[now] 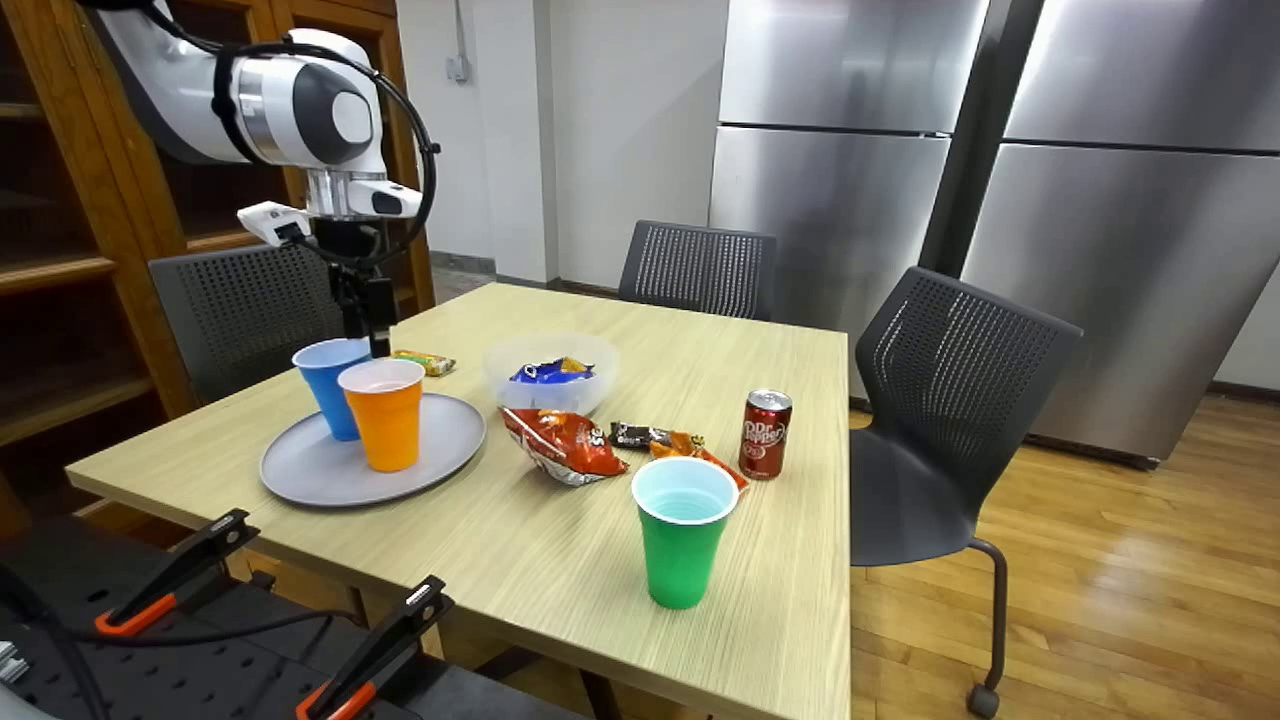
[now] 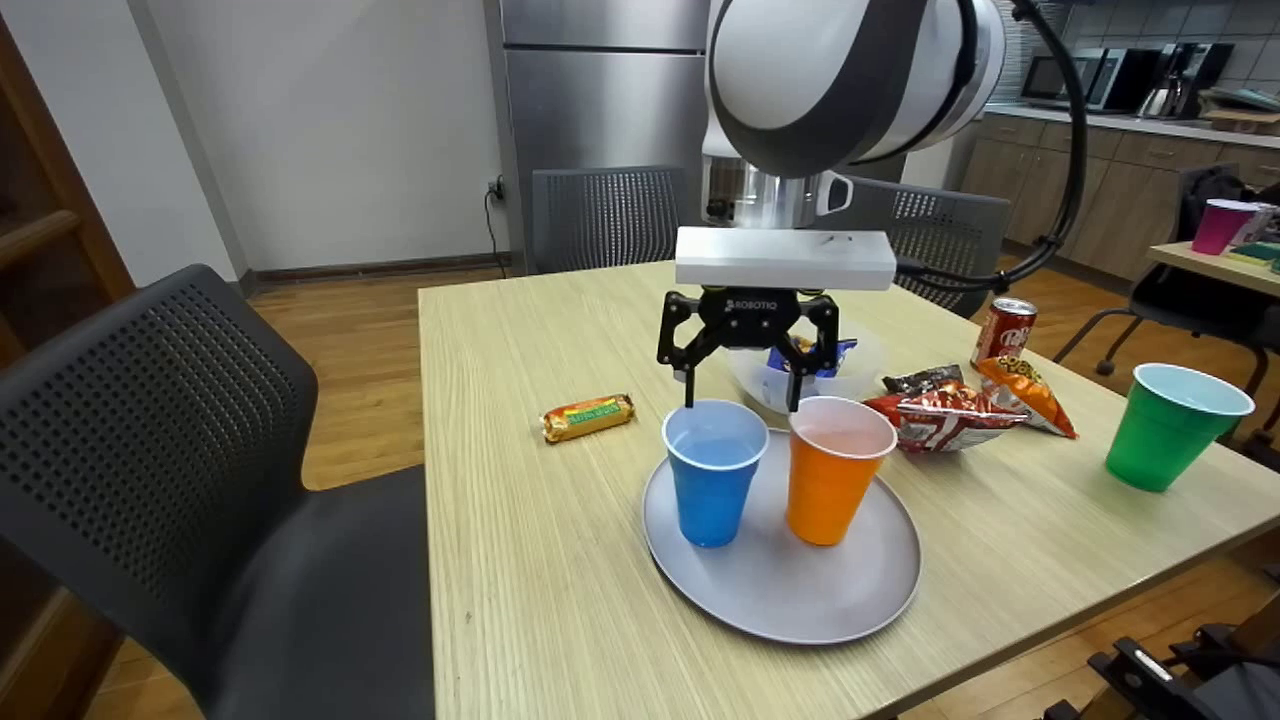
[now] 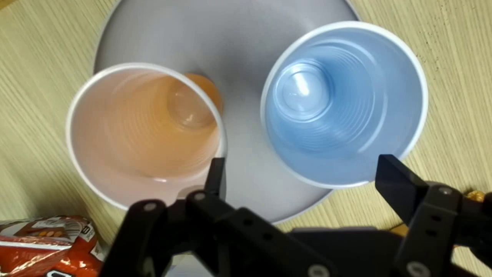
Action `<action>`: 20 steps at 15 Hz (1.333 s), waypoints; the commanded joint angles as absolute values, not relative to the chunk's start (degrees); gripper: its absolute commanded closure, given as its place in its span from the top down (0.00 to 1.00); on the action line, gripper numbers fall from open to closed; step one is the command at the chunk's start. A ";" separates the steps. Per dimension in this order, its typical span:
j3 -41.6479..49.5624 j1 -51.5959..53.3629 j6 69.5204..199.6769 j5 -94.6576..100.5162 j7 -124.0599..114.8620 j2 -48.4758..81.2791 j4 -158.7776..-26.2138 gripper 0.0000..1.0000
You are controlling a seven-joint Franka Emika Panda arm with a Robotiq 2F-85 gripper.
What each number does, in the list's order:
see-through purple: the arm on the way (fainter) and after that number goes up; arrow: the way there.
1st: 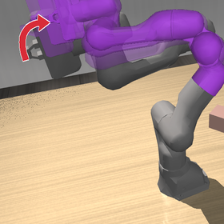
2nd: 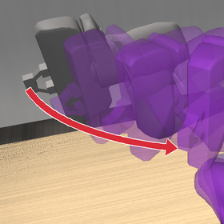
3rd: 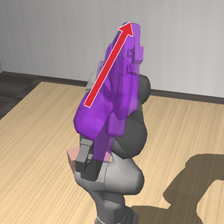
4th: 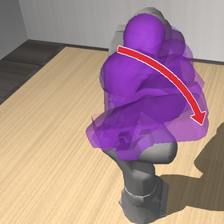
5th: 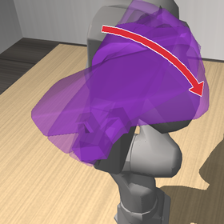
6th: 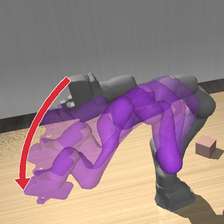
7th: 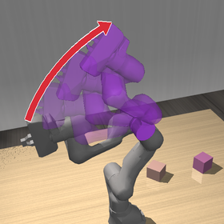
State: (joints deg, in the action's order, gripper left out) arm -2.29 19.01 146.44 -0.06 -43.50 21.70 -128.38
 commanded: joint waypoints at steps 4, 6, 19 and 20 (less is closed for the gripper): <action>-3.28 17.75 146.28 -1.21 -42.50 22.18 -126.28 1.00; -3.25 17.62 146.44 -1.47 -42.50 22.29 -125.89 1.00; -2.48 13.77 150.49 -2.83 -41.20 17.95 -128.09 1.00; -2.40 13.22 150.82 -2.96 -41.00 17.53 -128.42 1.00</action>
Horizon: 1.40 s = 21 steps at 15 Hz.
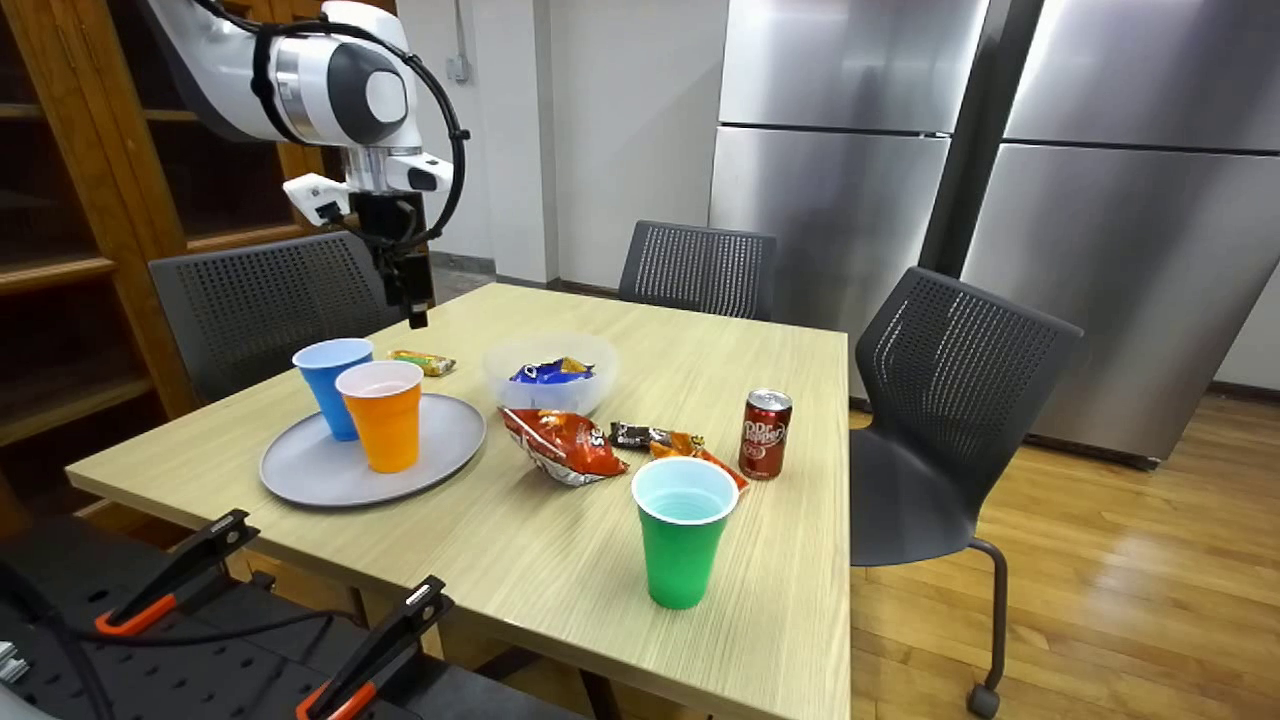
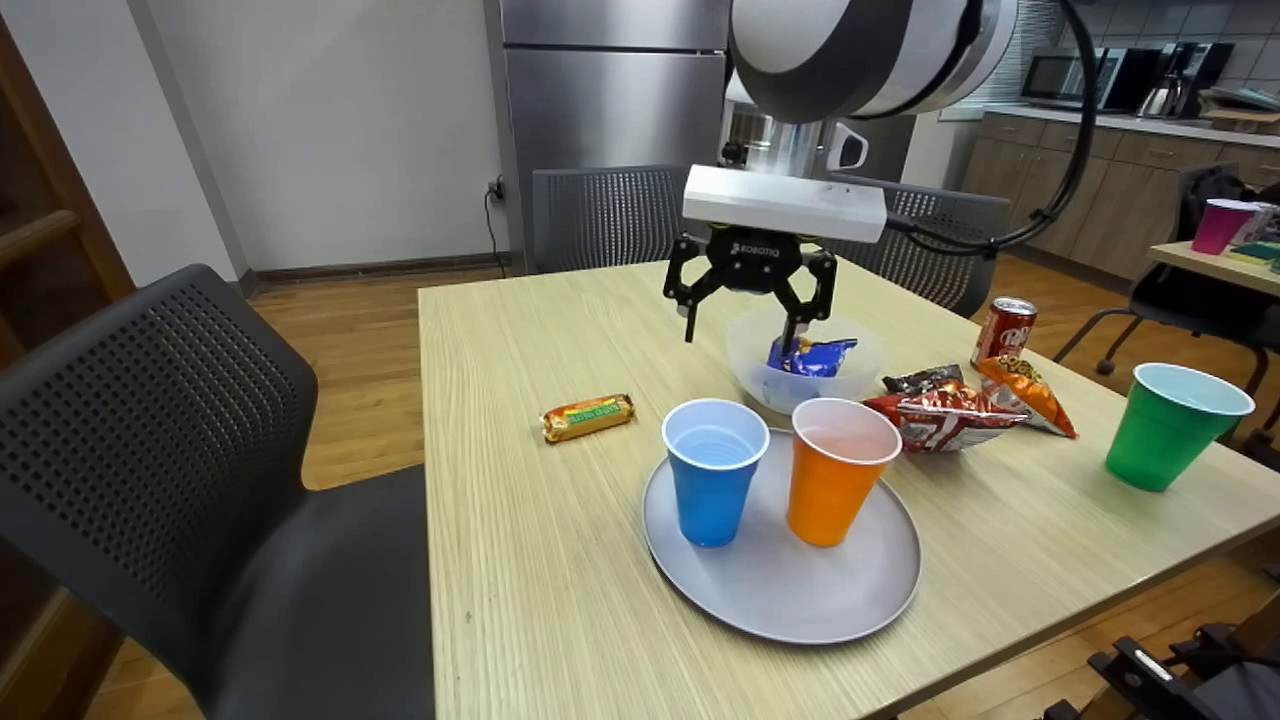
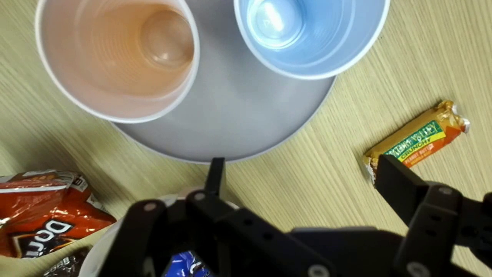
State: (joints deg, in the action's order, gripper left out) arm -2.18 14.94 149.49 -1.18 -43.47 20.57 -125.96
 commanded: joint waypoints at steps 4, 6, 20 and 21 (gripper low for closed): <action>-1.71 11.06 152.11 -3.58 -39.77 15.43 -130.61 1.00; -1.36 9.78 152.56 -4.46 -38.59 14.10 -132.06 1.00; 2.77 -1.55 149.58 -15.13 -23.03 11.96 -137.80 1.00; 3.21 -2.51 149.13 -16.00 -21.69 12.04 -137.98 1.00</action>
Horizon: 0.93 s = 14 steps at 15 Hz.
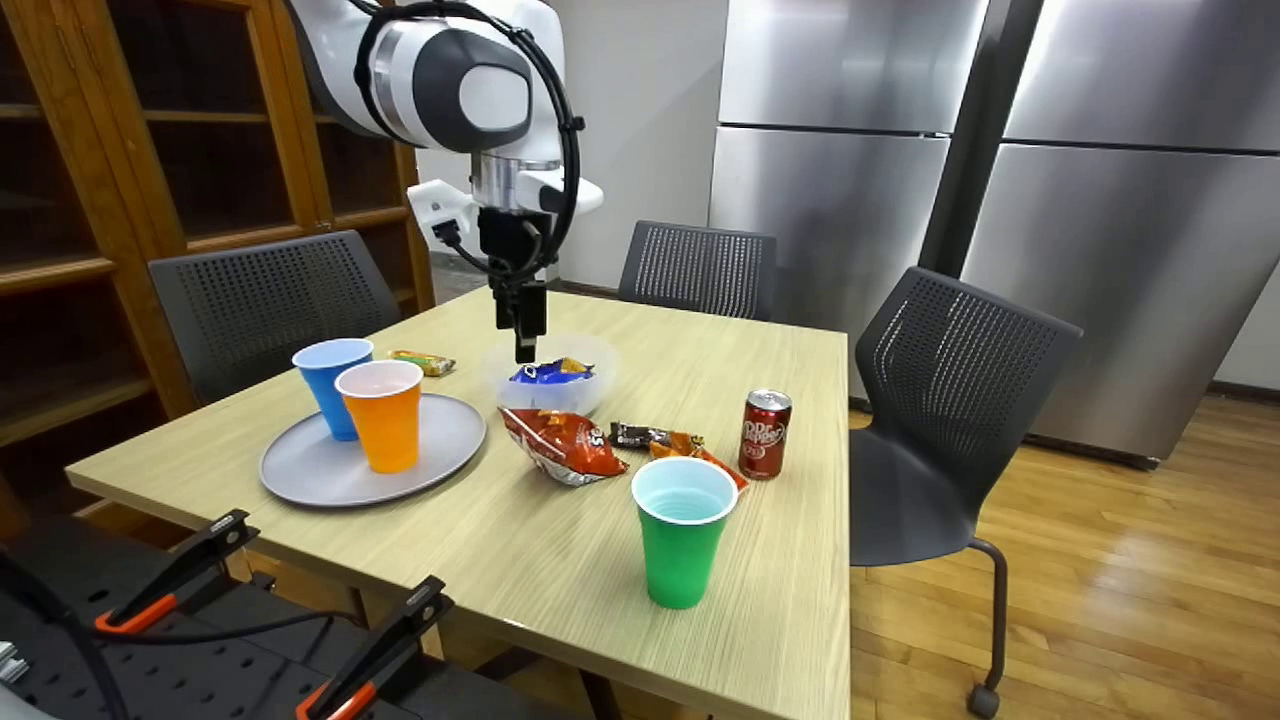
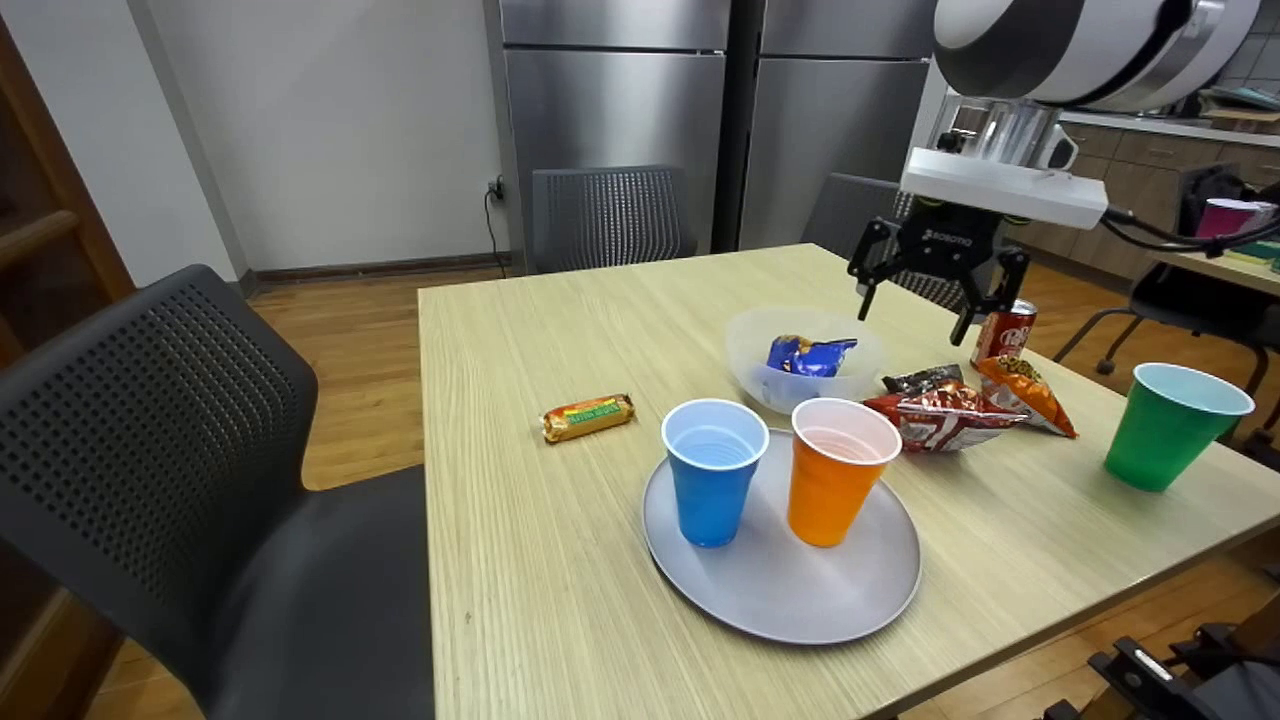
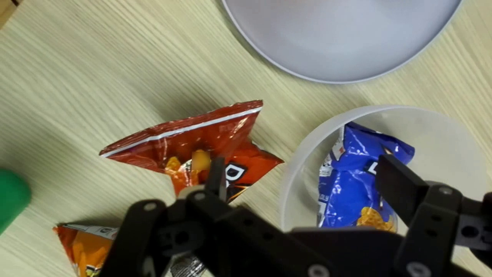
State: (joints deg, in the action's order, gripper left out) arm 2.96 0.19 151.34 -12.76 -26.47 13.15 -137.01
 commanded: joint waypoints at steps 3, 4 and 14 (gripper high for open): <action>4.71 -4.49 147.43 -16.39 -19.64 12.91 -137.90 1.00; 5.20 -5.08 146.84 -16.36 -19.22 13.41 -137.67 1.00; 6.29 -8.02 143.81 -19.23 -17.52 19.46 -133.66 1.00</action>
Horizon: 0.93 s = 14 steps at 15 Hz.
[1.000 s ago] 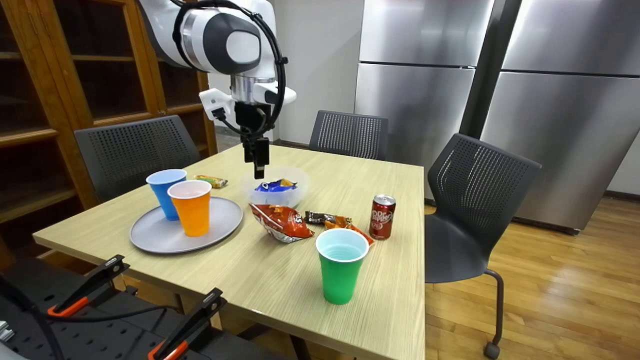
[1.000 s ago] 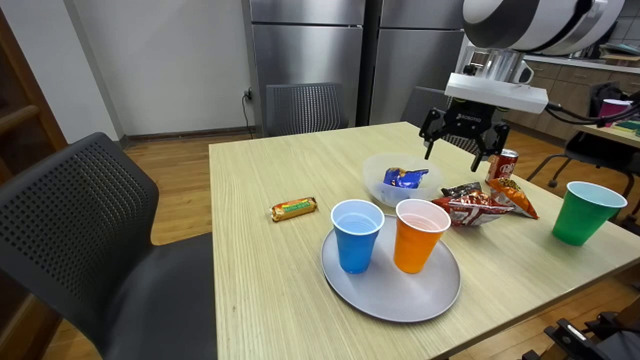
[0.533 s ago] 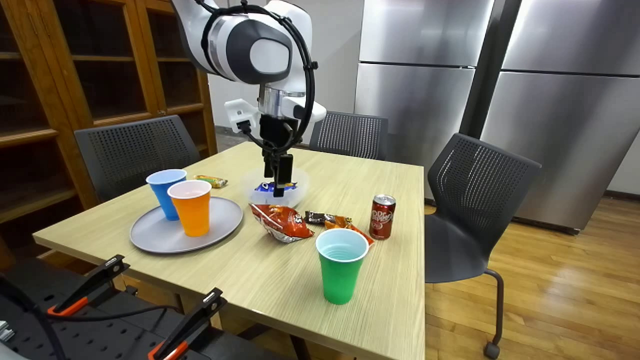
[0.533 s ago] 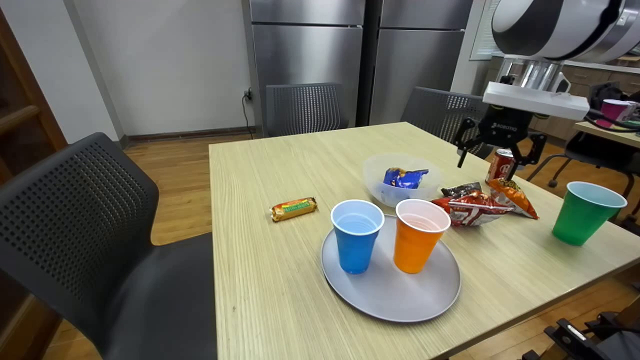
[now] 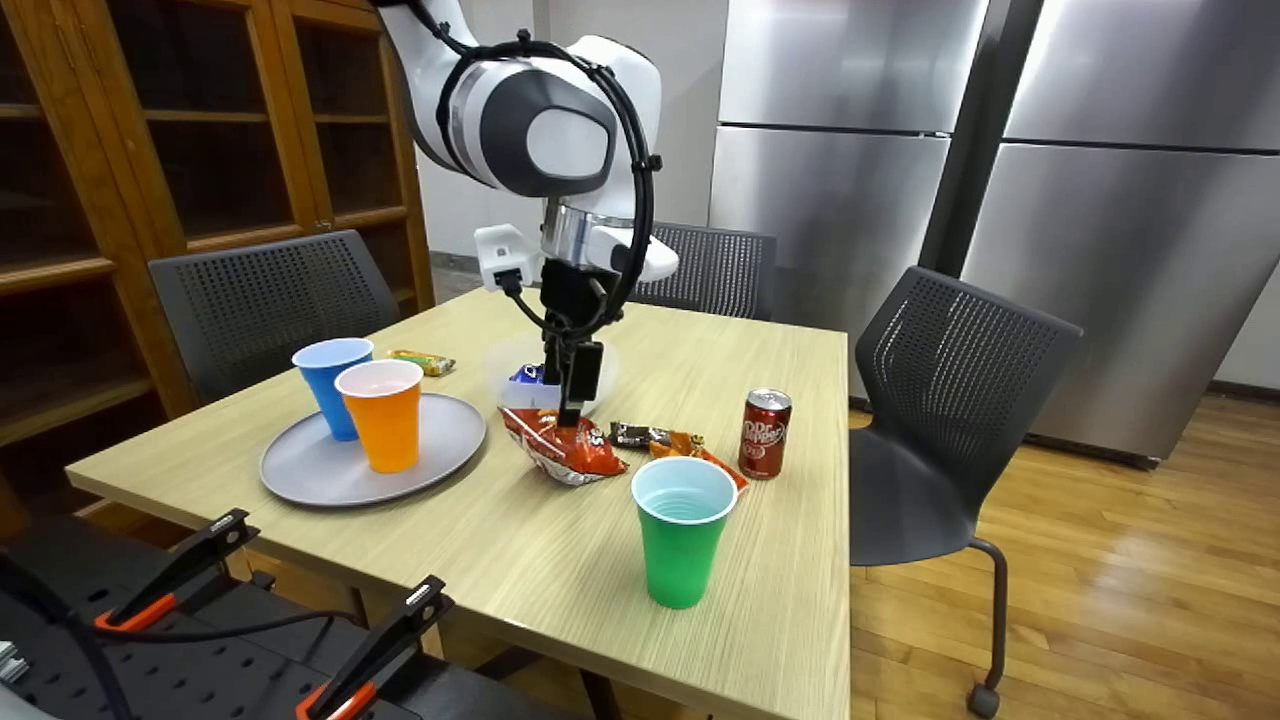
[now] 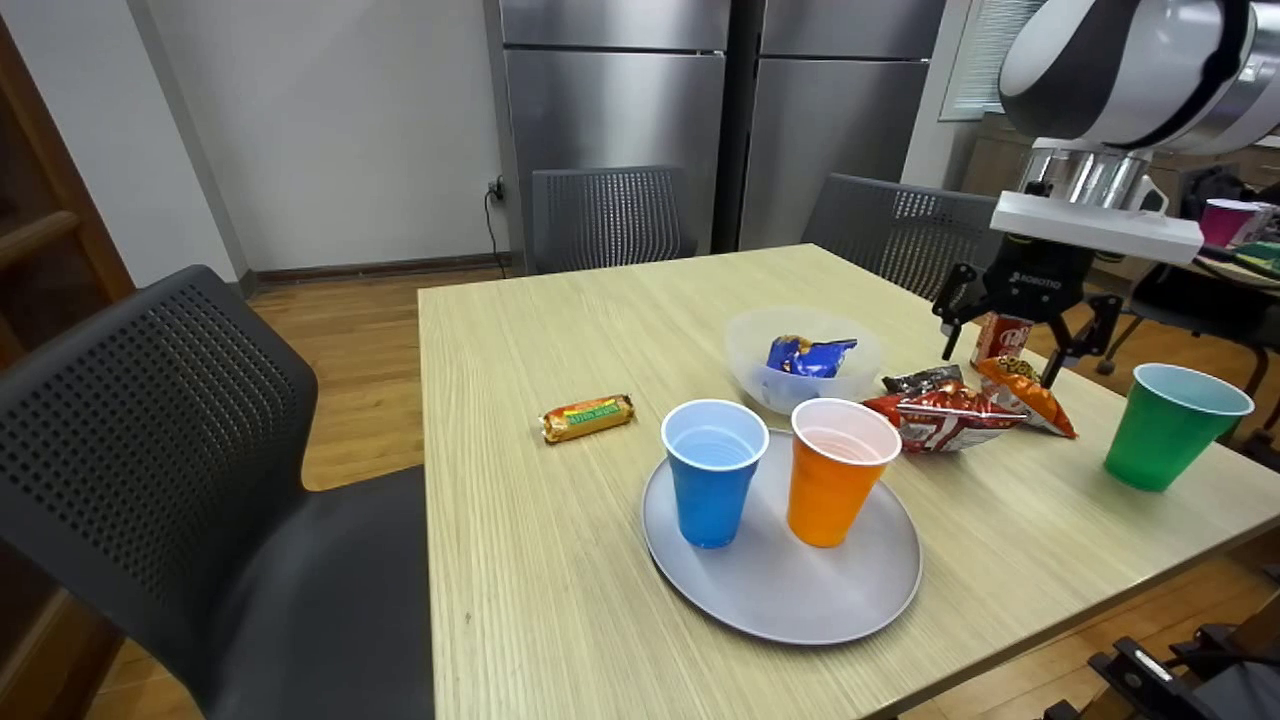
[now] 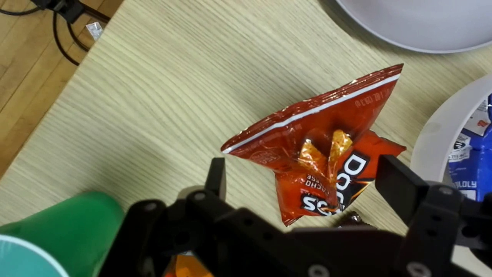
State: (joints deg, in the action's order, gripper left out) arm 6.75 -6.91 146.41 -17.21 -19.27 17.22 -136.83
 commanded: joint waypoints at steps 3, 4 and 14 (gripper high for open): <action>6.43 -7.94 143.08 -19.43 -18.26 21.67 -131.06 1.00; 6.46 -7.95 142.78 -19.42 -18.41 22.43 -130.14 1.00; 6.75 -8.21 137.40 -18.91 -19.70 29.88 -121.48 1.00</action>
State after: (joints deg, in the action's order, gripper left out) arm 6.88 -7.66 141.03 -18.34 -19.33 27.61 -125.21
